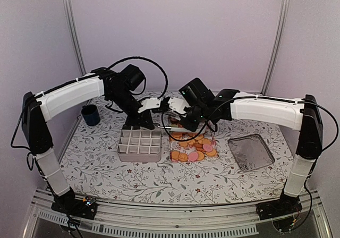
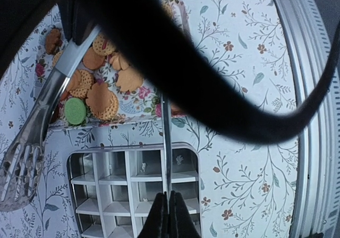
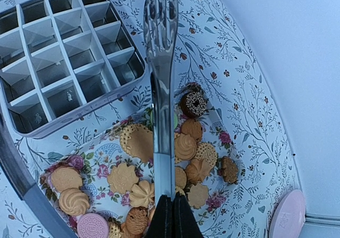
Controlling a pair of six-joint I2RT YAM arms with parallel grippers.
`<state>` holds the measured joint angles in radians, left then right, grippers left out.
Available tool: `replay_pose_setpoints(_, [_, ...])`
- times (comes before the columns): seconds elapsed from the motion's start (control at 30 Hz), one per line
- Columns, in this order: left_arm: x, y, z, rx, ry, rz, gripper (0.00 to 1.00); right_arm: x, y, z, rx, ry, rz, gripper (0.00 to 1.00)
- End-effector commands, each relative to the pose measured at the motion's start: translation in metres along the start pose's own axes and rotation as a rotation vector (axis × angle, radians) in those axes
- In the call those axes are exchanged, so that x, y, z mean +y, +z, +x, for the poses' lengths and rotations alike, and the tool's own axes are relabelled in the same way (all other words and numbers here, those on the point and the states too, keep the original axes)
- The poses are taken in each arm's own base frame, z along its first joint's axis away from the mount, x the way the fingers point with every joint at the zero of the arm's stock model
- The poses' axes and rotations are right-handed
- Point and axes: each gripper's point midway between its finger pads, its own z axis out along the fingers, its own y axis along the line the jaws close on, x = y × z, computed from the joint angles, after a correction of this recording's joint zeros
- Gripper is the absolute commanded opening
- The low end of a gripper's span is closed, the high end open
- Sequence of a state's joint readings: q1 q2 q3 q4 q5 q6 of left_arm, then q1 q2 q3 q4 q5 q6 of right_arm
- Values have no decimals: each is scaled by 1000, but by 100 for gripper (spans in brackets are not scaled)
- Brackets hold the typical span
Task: Pack the cookies
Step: Pass from the right arm to the left
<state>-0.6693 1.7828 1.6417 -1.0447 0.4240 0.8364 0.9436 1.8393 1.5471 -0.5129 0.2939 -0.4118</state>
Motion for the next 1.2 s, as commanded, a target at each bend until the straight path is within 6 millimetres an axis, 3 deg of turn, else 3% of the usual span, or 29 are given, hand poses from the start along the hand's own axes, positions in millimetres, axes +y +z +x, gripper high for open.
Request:
replay_pose_setpoints(0.0, [-8, -3, -7, -25, 9, 11, 0, -6, -14, -30, -94, 41, 13, 5])
replay_pose_setpoints(0.1, [-12, -9, -12, -50, 15, 10, 0, -18, -31, -41, -168, 91, 19, 35])
replay_pose_setpoints(0.23, [-18, -21, -23, -113, 3, 40, 0, -51, -69, -62, -334, 226, -12, 92])
replay_pose_setpoints(0.27, [-19, -25, -30, -147, -8, 52, 0, -60, -83, -67, -389, 262, -31, 100])
replay_pose_setpoints(0.33, [-19, -36, -45, -232, -43, 84, 0, -78, -111, -73, -514, 355, -86, 99])
replay_pose_setpoints(0.47, [-7, -64, -76, -445, -142, 132, 0, -113, -170, -60, -761, 529, -112, 99])
replay_pose_setpoints(0.63, [5, -97, -105, -630, -238, 146, 0, -126, -224, -29, -993, 701, -110, 99])
replay_pose_setpoints(0.83, [5, -120, -121, -748, -342, 223, 0, -101, -223, -17, -1052, 677, -293, 99])
replay_pose_setpoints(1.17, [-11, -133, -125, -808, -400, 376, 0, -93, -224, -42, -1144, 634, -453, 99])
